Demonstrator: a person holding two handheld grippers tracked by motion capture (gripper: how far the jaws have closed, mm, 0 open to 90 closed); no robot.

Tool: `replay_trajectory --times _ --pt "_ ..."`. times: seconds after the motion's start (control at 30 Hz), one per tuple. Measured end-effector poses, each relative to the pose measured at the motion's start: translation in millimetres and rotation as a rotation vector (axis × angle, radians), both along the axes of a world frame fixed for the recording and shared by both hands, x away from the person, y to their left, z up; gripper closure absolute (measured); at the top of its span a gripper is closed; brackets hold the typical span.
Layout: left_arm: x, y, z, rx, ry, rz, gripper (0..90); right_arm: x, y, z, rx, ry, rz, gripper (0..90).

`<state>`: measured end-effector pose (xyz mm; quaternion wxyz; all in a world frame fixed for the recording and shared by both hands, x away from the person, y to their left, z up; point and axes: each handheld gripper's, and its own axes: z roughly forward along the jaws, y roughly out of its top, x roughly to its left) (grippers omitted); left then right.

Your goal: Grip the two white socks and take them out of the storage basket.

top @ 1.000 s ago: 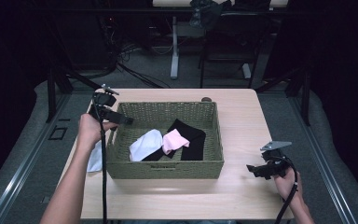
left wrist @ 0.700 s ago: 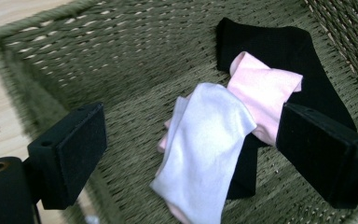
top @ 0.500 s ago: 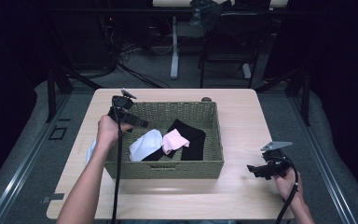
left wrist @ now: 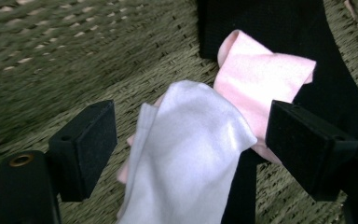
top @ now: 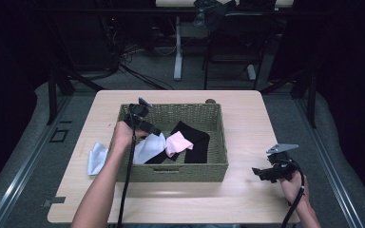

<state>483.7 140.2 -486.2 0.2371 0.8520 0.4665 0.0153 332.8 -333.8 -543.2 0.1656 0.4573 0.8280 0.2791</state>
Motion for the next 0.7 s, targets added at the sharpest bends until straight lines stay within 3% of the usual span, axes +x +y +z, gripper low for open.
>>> replay_trajectory --times 0.23,0.37,0.43,0.53,0.7 --pt "9.5 -7.9 -15.5 0.032 0.059 -0.018 22.4 -0.2 -0.1 0.2 0.003 -0.001 0.003 14.7" --pt "13.0 -10.9 -23.9 0.036 0.093 -0.029 30.0 -0.3 -0.2 -0.1 0.008 0.0 0.001 14.7" --pt "13.6 -12.3 -26.1 0.064 0.087 -0.008 32.4 -0.2 -0.3 -0.2 0.004 0.0 0.001 14.7" --pt "13.7 -12.8 -28.0 0.078 0.099 -0.001 42.7 -0.4 -0.4 -0.1 0.009 0.0 0.0 14.7" --pt "11.3 -14.9 -28.9 0.101 0.109 -0.026 68.3 -0.3 -0.2 0.0 0.008 0.0 0.001 14.7"
